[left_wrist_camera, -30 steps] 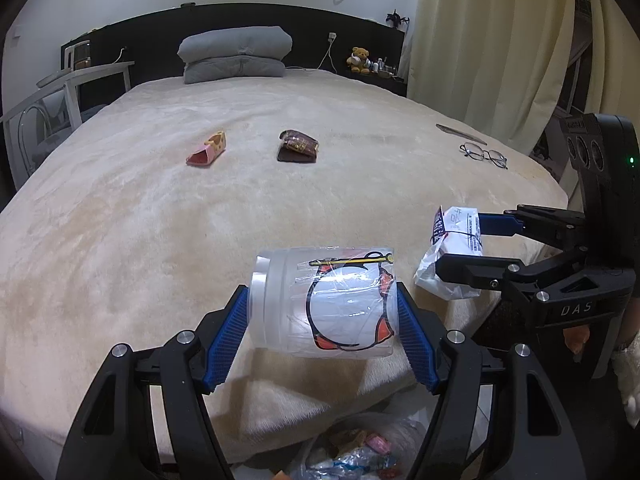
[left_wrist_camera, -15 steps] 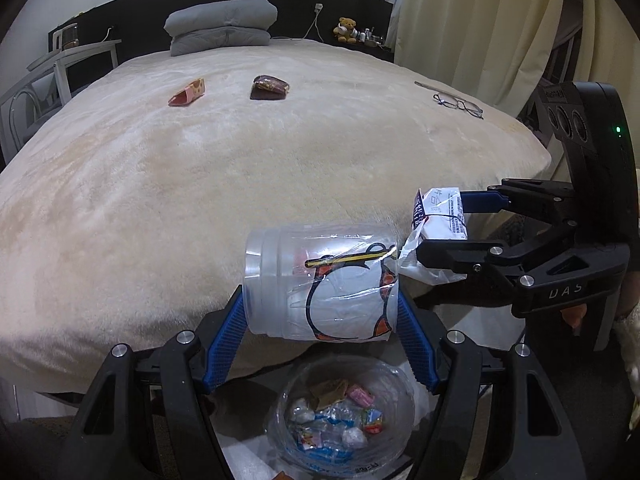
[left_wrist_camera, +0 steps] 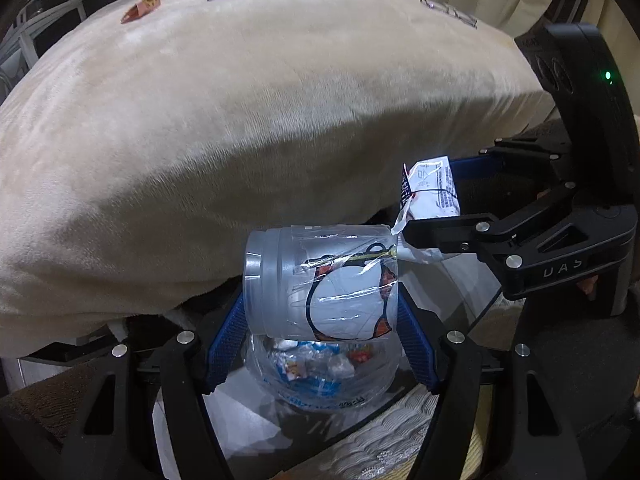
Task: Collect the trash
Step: 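Open the left tool over the bag while the right tool drops the packet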
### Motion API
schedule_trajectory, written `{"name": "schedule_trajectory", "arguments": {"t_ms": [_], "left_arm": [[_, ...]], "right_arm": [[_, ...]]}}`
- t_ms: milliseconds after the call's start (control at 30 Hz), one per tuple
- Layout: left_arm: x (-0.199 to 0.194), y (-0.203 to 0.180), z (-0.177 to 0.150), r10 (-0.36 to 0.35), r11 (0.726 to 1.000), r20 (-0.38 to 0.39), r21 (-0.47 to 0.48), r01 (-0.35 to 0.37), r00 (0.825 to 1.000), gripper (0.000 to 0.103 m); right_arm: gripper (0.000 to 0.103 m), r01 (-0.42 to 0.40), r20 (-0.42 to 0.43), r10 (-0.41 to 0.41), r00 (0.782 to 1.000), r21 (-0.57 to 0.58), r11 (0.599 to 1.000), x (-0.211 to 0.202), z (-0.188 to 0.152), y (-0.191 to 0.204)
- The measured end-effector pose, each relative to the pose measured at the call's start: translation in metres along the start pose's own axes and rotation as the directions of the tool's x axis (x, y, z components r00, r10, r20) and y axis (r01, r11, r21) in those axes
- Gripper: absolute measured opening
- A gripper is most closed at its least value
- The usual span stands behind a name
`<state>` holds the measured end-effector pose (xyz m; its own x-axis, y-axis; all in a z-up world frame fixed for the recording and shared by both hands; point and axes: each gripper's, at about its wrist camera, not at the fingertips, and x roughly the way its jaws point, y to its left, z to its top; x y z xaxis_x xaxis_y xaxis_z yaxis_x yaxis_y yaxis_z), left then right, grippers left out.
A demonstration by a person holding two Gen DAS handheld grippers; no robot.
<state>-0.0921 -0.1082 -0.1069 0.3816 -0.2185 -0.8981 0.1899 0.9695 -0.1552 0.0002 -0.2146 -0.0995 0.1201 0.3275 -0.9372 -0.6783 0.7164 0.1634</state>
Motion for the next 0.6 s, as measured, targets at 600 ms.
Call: {"name": "schedule_trajectory", "arguments": {"t_ms": [600], "left_arm": [[0.132,0.008,-0.007,-0.031,0.999,-0.382,0.021,0.042,0.924,0.07]], "right_arm": [[0.075,0.073,-0.397,-0.035,0.917,0.079,0.994,0.124,-0.017,-0.011]]}}
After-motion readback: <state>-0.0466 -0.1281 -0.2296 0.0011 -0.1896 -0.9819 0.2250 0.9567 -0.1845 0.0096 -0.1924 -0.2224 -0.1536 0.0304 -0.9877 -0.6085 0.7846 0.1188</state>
